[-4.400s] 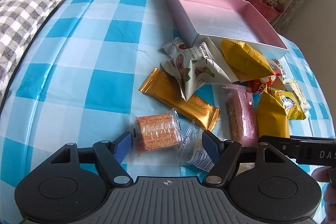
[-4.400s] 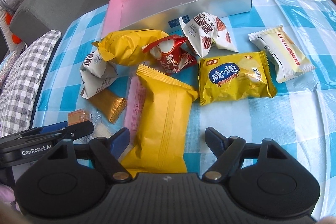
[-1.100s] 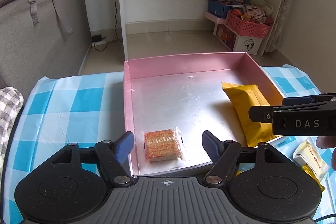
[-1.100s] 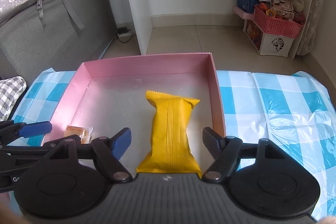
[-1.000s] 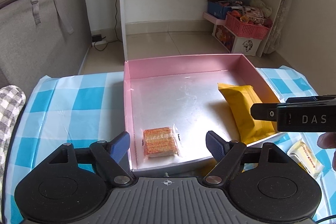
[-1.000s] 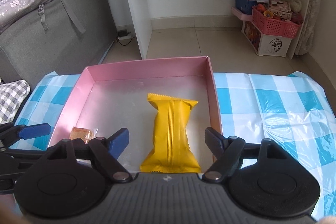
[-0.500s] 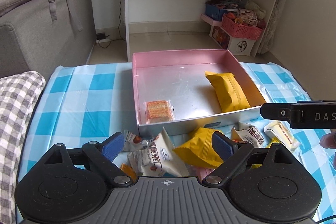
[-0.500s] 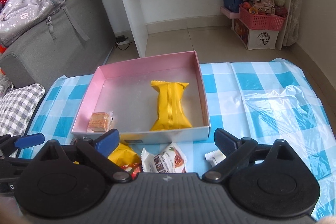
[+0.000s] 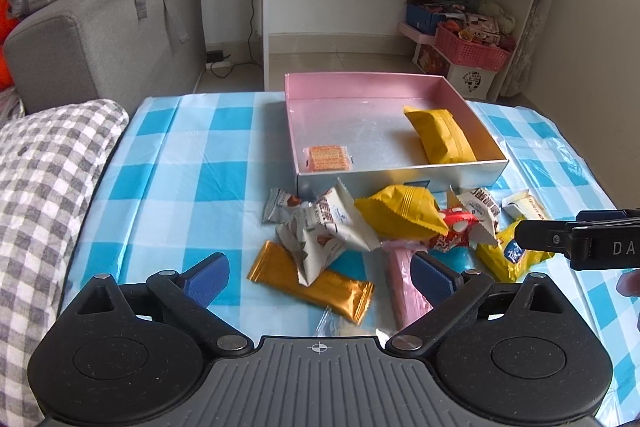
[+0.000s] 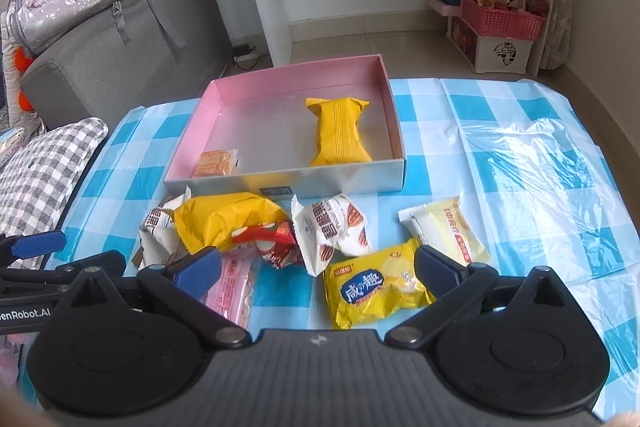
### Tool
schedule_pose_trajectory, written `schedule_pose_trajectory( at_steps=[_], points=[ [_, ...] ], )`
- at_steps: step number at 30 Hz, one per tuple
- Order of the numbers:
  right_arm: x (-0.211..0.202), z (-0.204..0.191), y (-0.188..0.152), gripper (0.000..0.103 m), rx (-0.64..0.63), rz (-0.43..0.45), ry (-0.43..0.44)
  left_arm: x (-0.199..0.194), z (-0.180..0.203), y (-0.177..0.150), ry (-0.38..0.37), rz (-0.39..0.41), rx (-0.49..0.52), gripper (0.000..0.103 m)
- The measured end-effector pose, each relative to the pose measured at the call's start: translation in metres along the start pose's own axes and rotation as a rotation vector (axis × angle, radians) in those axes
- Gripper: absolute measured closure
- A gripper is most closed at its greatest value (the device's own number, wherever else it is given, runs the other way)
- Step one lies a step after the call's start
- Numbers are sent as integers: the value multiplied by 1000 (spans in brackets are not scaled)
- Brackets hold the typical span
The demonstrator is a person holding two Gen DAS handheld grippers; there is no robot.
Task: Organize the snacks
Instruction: 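Withdraw both tools from the box back over the snack pile, then grasp the red triangular candy with left tool while right tool grasps the cracker pack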
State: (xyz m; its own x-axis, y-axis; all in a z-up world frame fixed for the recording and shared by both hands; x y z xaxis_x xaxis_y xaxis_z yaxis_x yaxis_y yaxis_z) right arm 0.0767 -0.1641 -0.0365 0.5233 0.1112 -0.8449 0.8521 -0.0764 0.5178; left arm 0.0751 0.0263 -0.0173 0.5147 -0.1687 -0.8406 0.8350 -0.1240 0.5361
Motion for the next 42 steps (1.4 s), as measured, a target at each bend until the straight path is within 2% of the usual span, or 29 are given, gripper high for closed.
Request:
schedule_pose_trajectory(
  at_steps=[7,14,22,29,35,38,42],
  points=[
    [10,4,-28,0,11,-33,30,5,-13,-29,23,-31,32,3],
    [11,-17,-52,0,-85,-37,73,6,-24,-58,30,-64,86,3],
    [10,-42,-82,0,-246,-42,117,-7,-31,-95,-38,-83,192,3],
    [16,-60,-101,0,-329,-77,155,-6,-32,-123,-104,-109,290,3],
    [26,-73,-118,0,-436,-103,134,5,-35,-141,-131,-157,338,3],
    [29,-78,-128,0,-501,-85,96,5,-35,-146,-133,-147,367,3],
    [28,-80,-135,0,-561,-65,58,5,-37,-145,-141,-146,357,5]
  ],
)
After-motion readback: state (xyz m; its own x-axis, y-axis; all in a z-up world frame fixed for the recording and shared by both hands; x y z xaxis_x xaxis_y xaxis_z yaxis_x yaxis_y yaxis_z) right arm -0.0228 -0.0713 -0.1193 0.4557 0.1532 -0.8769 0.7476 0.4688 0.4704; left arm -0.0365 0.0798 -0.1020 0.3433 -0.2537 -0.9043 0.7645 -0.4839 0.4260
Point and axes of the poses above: each gripper's, at about its wrist camera, not at the fingertips, and x roughly the way its jaws point, z to its right, y to its top, the point moved 3 cm from there along x, roughly the way its jaws point, and after that the axes turned 8 degrees about -z, right-handed, at the moved point
